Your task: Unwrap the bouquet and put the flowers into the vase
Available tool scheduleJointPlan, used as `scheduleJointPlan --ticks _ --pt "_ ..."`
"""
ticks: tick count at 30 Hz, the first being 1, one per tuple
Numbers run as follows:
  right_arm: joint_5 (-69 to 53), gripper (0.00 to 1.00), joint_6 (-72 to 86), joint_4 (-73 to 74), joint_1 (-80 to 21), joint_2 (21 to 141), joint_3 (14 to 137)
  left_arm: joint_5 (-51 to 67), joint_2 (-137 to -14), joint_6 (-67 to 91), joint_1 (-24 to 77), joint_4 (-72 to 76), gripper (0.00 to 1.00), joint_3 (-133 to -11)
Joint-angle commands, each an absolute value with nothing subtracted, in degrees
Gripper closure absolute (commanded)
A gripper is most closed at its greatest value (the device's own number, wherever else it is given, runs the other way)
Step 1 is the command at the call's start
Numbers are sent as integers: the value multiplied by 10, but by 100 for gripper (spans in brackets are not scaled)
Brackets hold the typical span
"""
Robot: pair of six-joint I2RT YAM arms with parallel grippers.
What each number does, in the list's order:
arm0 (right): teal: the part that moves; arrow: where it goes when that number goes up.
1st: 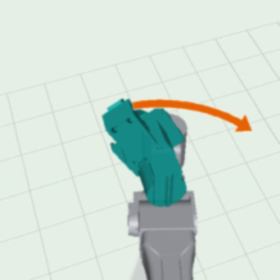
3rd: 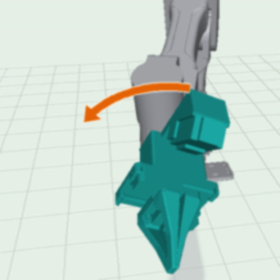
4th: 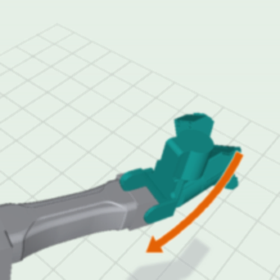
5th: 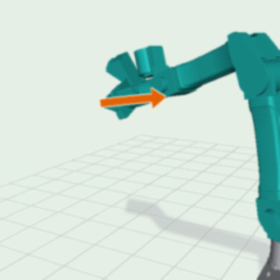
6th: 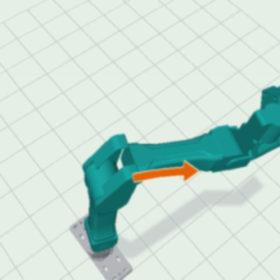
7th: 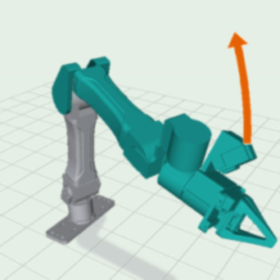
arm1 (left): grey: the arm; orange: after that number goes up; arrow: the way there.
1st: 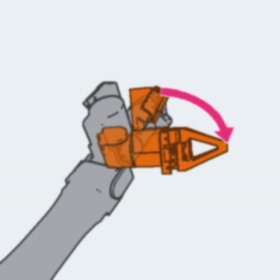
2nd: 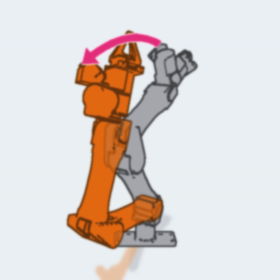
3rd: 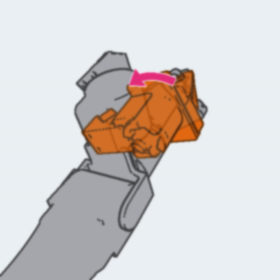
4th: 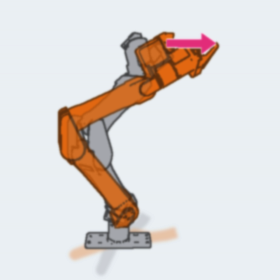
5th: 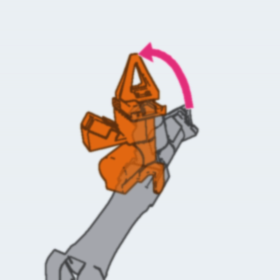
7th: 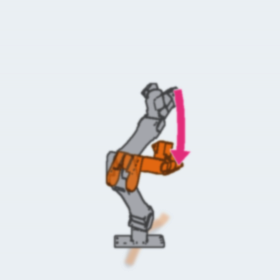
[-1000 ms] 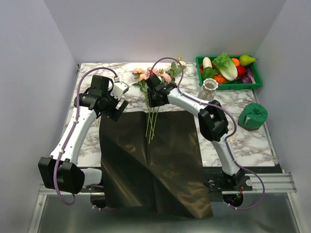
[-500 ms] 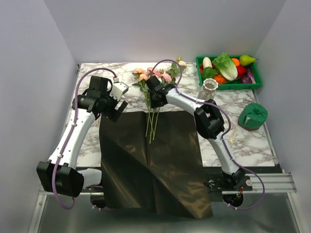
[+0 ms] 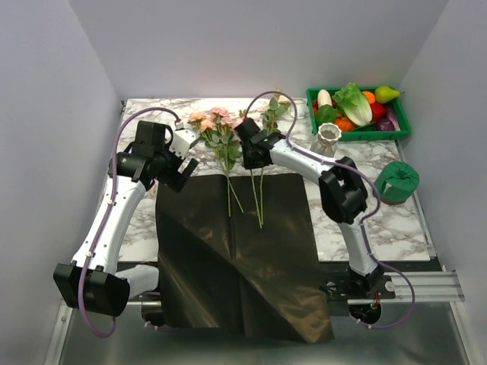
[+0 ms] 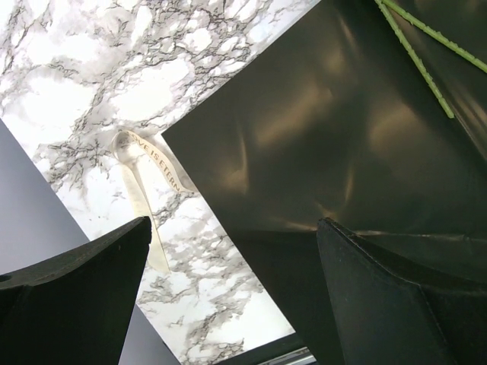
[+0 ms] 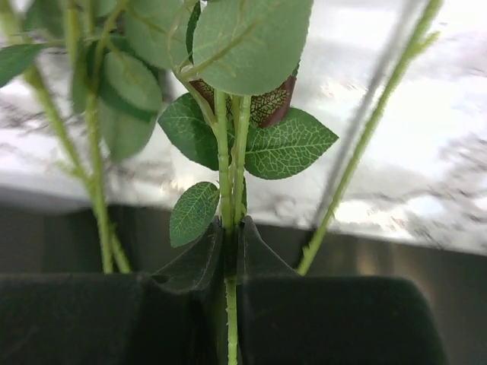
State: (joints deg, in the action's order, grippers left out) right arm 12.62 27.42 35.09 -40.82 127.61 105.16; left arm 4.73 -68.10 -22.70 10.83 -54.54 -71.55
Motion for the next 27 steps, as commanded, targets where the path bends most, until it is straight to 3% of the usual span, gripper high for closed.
scheduleJointPlan --ticks 1,10,16,22,27 --pt "155 99 265 291 -405 1159 1021 49 -680 -221 105 -552 1 -722" --pt "133 100 169 172 -405 947 966 51 -668 -212 105 -560 1 -723" --pt "269 100 17 42 -405 820 891 56 -669 -205 105 -562 1 -726" --pt "394 99 -169 -191 -396 744 834 63 -671 -199 104 -560 1 -723" --pt "409 99 -178 -221 -336 728 841 68 -670 -195 104 -556 1 -712"
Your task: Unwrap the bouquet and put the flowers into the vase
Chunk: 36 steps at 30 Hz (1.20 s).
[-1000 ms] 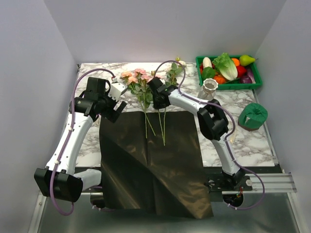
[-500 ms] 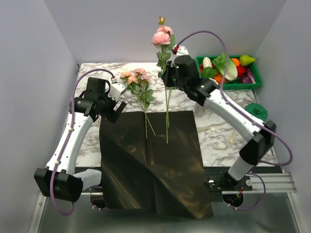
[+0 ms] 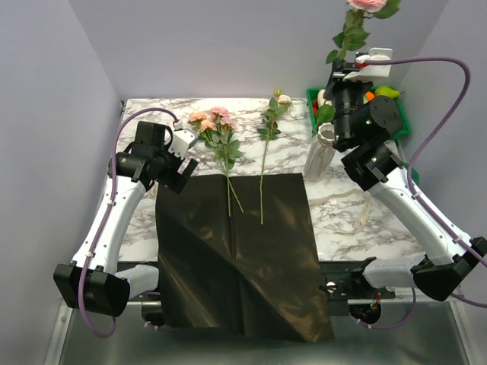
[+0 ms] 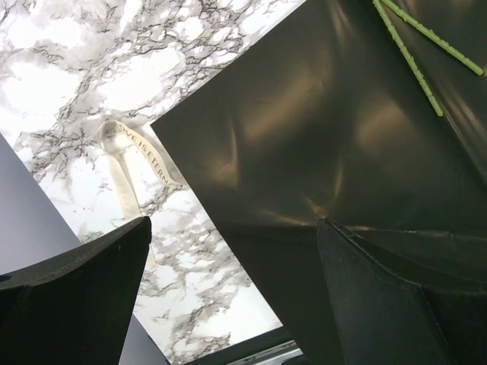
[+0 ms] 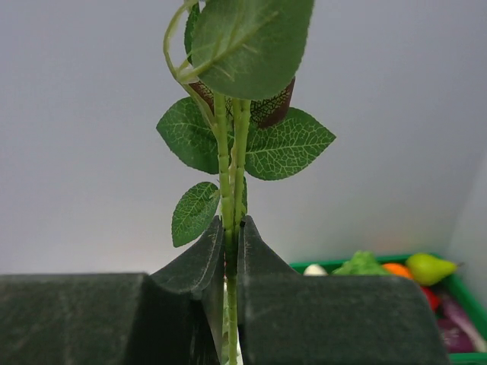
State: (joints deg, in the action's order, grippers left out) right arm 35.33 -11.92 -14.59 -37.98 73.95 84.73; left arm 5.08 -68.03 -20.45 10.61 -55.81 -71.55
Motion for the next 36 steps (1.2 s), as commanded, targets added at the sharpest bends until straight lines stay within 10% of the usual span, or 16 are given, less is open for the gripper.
scheduleJointPlan --ticks 1,36 --pt "404 99 -172 -221 -326 724 839 68 -670 -195 104 -556 1 -710" --pt "308 91 -37 -206 -229 752 689 75 -667 -209 104 -570 1 -725"
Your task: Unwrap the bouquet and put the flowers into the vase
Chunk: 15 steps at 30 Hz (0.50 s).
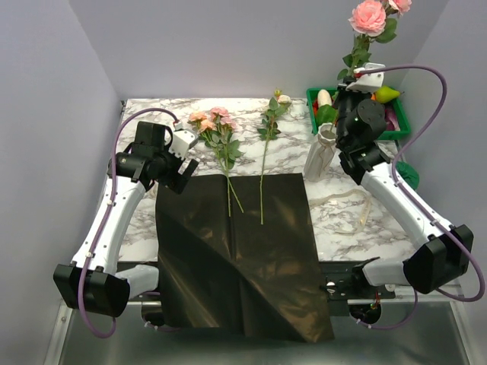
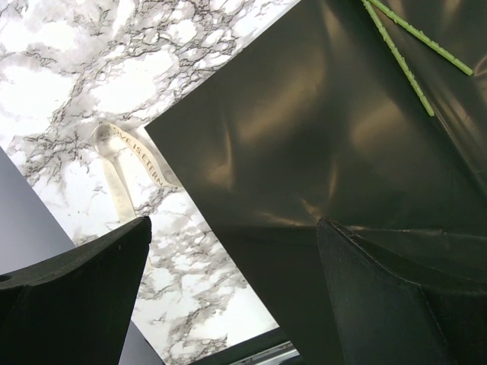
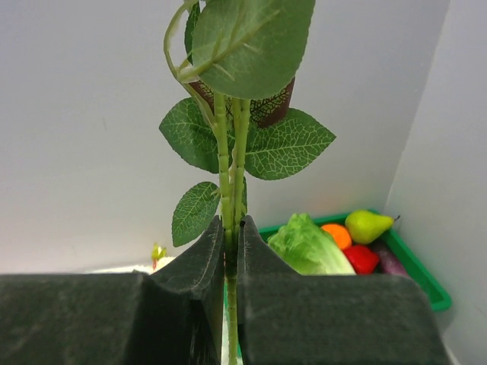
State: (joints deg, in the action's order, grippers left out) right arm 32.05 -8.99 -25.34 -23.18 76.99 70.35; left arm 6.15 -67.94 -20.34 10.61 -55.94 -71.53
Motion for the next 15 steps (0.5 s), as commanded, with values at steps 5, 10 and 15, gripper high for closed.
scheduleJointPlan --ticks 5,10,15 --pt "261 62 -6 -124 -229 710 659 74 -669 -219 105 -585 1 -736" --pt "199 25 -2 -70 -229 665 645 70 -666 -219 104 -590 1 -748" --pt "135 24 62 15 -256 603 628 82 -663 -212 105 -592 1 -750"
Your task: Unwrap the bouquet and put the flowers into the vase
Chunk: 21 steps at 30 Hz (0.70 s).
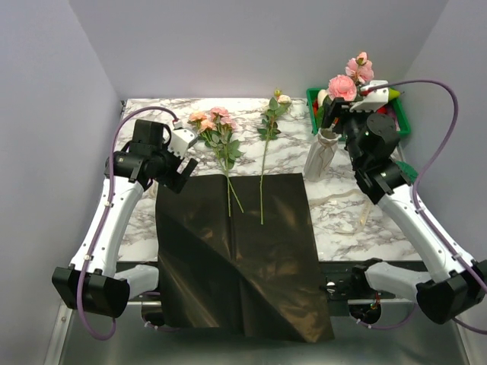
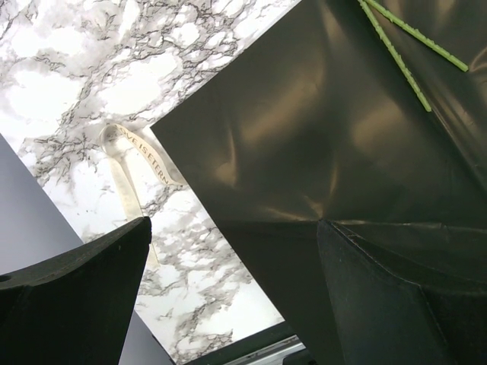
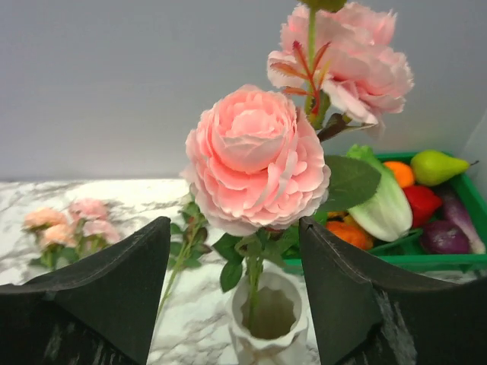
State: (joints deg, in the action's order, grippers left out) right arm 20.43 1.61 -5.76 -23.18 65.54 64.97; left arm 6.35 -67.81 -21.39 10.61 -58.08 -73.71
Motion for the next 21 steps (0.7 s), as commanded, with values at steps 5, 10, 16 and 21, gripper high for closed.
scheduleJointPlan --ticks 5,10,16,21 --pt "190 23 34 24 -351 579 585 79 -662 -212 105 -594 1 -746" --pt "231 22 37 69 -439 656 623 80 -657 -209 105 -589 1 -741" --pt "235 22 97 136 -462 801 703 76 -657 -210 105 -589 1 -734" --pt "252 22 145 184 -475 897 760 74 -660 -215 104 -590 1 -729"
